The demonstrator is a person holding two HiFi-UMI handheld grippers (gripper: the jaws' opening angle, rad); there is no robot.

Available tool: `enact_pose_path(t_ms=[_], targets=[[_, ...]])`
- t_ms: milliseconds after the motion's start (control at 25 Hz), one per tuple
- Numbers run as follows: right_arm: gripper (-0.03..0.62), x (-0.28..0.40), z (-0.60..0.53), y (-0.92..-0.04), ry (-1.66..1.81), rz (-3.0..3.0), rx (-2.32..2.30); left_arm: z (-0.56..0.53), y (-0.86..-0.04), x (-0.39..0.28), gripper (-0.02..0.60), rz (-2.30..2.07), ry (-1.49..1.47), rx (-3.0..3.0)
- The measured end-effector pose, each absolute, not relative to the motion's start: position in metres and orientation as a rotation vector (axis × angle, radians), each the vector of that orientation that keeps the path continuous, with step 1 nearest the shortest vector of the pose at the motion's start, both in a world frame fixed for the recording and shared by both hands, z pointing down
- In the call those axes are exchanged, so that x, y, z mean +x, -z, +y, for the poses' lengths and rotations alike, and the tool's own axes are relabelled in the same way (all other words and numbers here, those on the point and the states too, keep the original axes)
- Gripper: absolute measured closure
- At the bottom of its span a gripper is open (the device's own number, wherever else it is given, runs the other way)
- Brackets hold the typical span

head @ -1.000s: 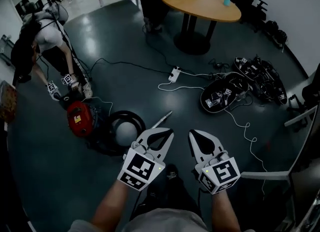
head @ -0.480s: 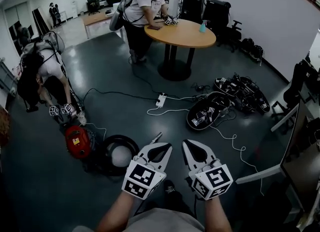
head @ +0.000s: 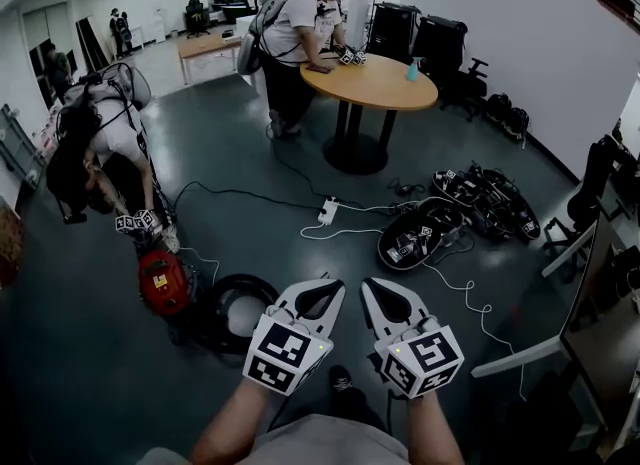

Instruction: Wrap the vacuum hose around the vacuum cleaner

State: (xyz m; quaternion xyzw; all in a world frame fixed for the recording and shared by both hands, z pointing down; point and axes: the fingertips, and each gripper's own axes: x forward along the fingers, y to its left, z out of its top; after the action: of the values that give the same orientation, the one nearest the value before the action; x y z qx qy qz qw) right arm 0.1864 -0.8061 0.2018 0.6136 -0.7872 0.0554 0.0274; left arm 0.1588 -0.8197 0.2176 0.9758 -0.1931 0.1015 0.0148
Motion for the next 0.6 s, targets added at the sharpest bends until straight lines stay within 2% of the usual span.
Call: enact_pose_path(t_ms=[600], targets=[[0.589,0.169,-0.805,-0.191,-0.126,-2.492,1.829,-0.816,-0.215,0.144,0.574,-0.649,-0.298,3.031]])
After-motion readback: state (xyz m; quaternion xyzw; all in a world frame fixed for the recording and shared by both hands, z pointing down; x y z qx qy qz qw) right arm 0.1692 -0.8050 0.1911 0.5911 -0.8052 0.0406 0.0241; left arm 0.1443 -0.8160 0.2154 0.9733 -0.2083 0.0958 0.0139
